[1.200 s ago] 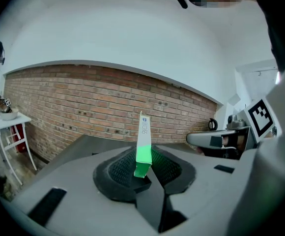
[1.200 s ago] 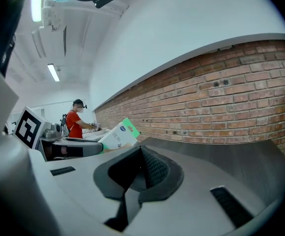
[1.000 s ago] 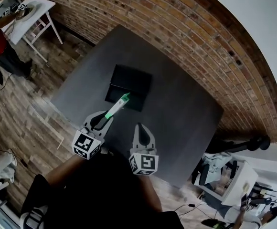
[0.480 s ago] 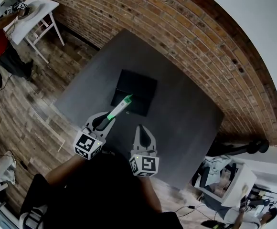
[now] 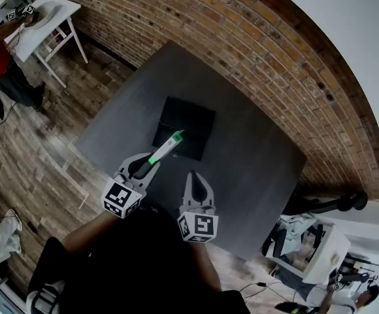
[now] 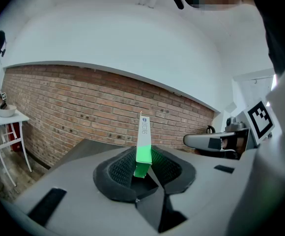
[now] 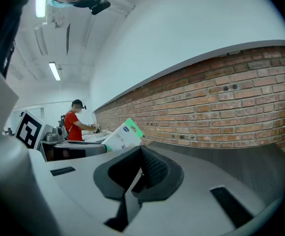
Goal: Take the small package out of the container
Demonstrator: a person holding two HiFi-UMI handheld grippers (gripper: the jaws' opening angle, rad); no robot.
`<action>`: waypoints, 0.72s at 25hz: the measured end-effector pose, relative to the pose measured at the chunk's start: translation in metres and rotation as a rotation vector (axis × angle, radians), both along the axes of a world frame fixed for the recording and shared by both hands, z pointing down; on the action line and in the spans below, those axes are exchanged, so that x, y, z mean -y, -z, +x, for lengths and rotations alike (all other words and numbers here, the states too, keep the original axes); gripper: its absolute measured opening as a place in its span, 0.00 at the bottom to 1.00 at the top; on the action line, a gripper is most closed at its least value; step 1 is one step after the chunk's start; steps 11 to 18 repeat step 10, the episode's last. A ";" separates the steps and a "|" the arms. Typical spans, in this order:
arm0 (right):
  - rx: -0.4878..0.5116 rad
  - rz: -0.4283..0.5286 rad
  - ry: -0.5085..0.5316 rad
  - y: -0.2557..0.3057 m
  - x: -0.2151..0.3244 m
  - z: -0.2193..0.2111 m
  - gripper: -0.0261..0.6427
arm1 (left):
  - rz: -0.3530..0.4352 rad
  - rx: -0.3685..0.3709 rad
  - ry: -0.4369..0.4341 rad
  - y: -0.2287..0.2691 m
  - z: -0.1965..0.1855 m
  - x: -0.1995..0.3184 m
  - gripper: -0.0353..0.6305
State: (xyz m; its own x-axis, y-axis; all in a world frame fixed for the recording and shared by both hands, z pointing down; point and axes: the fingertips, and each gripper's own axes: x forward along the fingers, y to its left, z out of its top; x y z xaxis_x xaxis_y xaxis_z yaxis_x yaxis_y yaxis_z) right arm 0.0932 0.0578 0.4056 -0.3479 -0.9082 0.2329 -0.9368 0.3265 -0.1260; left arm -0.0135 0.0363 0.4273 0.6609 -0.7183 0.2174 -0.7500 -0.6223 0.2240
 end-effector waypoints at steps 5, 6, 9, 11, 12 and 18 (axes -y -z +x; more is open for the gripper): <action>-0.004 0.003 0.006 0.000 0.001 0.000 0.07 | -0.003 -0.004 -0.002 -0.001 0.001 0.001 0.22; -0.005 0.003 0.008 0.000 0.001 -0.001 0.07 | -0.004 -0.005 0.000 -0.002 0.000 0.001 0.22; -0.007 0.002 0.010 0.000 0.001 -0.001 0.08 | -0.005 -0.008 0.004 -0.002 0.000 0.002 0.22; -0.007 0.002 0.011 -0.001 0.002 -0.001 0.07 | -0.006 -0.009 0.004 -0.002 0.001 0.002 0.22; -0.007 0.002 0.011 -0.001 0.002 -0.001 0.07 | -0.006 -0.009 0.004 -0.002 0.001 0.002 0.22; -0.007 0.002 0.011 -0.001 0.002 -0.001 0.07 | -0.006 -0.009 0.004 -0.002 0.001 0.002 0.22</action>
